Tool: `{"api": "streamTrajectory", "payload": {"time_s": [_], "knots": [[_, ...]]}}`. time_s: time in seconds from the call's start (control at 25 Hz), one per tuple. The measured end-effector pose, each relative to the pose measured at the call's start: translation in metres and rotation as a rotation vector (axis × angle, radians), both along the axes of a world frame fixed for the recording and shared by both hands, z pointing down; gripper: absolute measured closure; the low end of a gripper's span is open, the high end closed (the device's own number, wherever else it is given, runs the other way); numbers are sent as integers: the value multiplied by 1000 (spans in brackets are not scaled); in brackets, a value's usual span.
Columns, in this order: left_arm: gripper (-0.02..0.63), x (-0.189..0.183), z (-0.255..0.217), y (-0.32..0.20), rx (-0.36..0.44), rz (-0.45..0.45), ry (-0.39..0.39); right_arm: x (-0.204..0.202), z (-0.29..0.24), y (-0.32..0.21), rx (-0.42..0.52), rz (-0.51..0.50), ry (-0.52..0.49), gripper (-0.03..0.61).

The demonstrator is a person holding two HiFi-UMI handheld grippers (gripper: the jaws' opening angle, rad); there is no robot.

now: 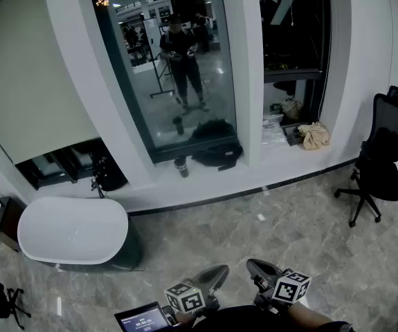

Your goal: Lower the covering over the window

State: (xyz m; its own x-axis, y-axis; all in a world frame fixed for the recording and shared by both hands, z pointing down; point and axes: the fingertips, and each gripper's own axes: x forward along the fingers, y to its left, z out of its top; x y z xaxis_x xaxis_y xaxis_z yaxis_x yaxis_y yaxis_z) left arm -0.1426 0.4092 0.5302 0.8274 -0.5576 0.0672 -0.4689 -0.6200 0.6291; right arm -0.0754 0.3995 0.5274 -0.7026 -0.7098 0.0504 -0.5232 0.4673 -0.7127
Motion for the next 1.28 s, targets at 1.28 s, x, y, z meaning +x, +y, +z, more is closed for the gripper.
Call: {"api": "streamTrajectory", "payload": {"time_s": [1.28], "knots": [[614,109,3,-54,-9,-15,-15,117,1,-60,-1,9,-66,571]]}}
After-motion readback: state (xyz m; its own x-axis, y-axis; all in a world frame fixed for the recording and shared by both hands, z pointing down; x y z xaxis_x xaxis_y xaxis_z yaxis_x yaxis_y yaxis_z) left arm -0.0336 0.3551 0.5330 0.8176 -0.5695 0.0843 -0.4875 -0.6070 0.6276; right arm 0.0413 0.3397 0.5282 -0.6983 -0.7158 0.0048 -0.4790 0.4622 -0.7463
